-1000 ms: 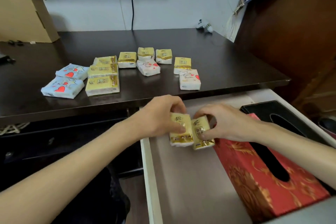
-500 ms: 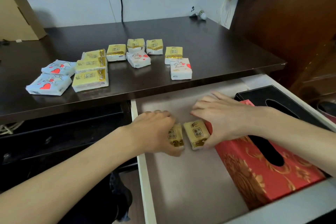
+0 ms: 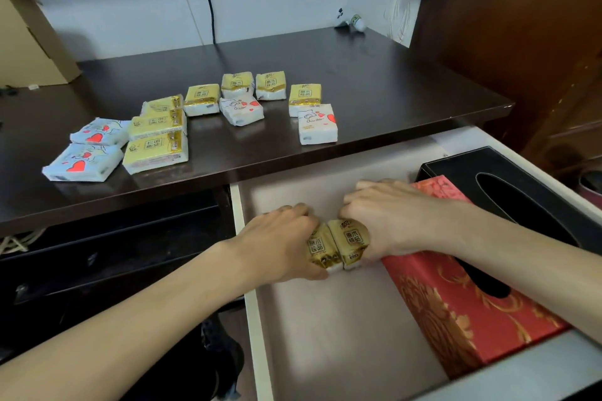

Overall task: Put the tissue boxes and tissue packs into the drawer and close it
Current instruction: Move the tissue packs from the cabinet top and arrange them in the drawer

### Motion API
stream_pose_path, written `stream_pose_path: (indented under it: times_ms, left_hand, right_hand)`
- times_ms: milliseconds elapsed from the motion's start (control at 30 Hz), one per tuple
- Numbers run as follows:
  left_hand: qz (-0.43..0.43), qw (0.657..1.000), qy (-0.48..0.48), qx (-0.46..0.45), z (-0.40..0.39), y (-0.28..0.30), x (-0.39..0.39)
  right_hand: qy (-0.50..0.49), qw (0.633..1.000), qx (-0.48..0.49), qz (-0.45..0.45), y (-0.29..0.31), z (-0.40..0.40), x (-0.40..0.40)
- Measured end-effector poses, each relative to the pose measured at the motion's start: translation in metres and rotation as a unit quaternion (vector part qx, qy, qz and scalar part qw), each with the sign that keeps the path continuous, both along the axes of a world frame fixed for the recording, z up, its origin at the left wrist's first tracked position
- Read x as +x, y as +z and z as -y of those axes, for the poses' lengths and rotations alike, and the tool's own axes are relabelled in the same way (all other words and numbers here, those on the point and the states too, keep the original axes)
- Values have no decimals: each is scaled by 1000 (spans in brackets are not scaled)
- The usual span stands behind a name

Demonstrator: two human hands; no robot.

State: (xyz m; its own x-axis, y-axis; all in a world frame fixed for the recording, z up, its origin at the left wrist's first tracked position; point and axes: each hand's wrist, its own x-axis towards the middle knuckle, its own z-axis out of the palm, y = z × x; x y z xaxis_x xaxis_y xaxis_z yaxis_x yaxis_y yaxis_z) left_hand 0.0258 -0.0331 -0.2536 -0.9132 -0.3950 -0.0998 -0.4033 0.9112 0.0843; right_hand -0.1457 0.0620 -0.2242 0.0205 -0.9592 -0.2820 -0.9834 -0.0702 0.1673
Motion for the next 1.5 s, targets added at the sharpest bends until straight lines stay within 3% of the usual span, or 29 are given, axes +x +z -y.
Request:
stream_pose_path:
  times_ms: [500,633,700,800,933,1067,1267,1367,1500]
  left_hand:
    - [-12,1000,15,-18,1,10,5]
    - [-45,999,21,-16,3,27,10]
    - [-113,993,39,-14,9,43,15]
    - [-237,967,93,7,26,69,26]
    - [-361,921,148,3,64,88,50]
    - [-361,898,229,-100,95,84,72]
    - [-253,890,329,-187,104,75,89]
    - [-230,894,343,-175,105,76,92]
    - [-237,904,328,-138,104,74,93]
  right_hand:
    - [-1,999,-23,40,2,0,1]
    - [-12,990,-85,116,5,-7,-4]
    - [-34,958,-211,194,9,-10,-9]
    - [-58,875,-369,309,22,-2,-19]
    - [-136,815,-399,397,48,42,-34]
    - [-225,832,-314,398,66,101,-38]
    - [-302,880,-199,309,67,160,-26]
    - [-307,894,-204,254,64,171,-27]
    - [-294,875,-285,260,69,169,-27]
